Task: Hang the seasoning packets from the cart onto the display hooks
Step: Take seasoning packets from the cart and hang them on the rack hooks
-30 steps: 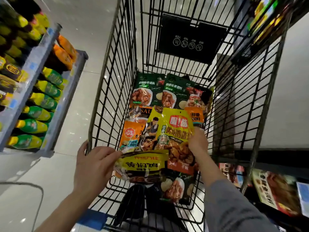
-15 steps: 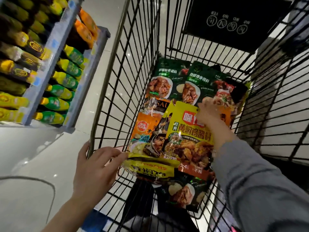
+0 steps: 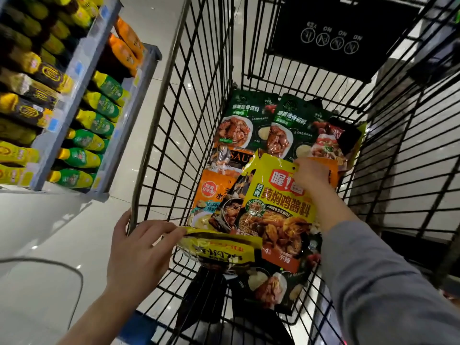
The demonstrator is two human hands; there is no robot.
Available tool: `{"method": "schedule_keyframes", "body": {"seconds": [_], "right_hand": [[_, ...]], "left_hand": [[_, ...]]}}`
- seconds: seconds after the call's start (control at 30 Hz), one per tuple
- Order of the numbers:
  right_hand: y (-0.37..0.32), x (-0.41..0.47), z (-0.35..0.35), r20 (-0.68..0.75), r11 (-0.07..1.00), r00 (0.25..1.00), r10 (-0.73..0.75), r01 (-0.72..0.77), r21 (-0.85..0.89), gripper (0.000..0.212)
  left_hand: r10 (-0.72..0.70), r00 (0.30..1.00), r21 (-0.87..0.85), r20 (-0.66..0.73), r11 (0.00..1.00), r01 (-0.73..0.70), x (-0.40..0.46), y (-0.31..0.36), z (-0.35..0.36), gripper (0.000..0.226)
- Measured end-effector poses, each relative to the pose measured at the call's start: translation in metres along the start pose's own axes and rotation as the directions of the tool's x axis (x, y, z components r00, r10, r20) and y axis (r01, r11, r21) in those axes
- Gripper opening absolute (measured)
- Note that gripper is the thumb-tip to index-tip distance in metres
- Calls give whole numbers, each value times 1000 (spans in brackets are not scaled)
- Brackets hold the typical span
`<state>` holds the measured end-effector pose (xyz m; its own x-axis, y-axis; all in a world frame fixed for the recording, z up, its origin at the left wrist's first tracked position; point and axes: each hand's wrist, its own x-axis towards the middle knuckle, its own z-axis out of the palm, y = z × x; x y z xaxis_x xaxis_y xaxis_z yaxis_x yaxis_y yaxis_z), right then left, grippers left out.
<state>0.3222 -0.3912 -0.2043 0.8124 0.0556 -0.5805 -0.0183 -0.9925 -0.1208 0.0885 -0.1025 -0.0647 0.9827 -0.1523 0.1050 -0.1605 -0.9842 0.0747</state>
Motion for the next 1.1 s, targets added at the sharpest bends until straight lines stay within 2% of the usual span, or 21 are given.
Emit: {"method": "schedule_keyframes", "body": {"seconds": [0.17,0.3,0.33,0.43,0.53,0.67,0.93,1.1], "right_hand": [[10,-30,-18,12,982,998,62,-64,180,36],[16,-69,-34,55,974,997,49,-60,217,8],[15,-81,-38,47,977,998,43,-52,209,8],[1,-126,-48,-66,981,998,-18,30,190,20],[-22,-175,-53,-183,972,981,-68,107,211,19],[-41,-223,-46,-320,974,946,-52,119,194,15],[-51,-271,-37,-378,939,921,88,50,339,12],[-54,-291,-26,-418,930,897,147,19,367,13]], "left_hand": [[19,1000,-23,-17,1000,-20,-3,-2,2,34],[68,996,-53,-65,996,-71,-3,-2,1,31],[86,993,-57,-80,994,-91,-3,-2,1,31],[121,988,-87,-95,988,-129,-3,-4,-2,28],[145,986,-145,-85,977,-157,-6,-6,-4,25],[202,977,-220,-63,952,-211,-7,-11,-4,25],[251,967,-271,-48,928,-255,-6,-11,-13,16],[267,964,-280,17,926,-252,-6,-8,-18,33]]}}
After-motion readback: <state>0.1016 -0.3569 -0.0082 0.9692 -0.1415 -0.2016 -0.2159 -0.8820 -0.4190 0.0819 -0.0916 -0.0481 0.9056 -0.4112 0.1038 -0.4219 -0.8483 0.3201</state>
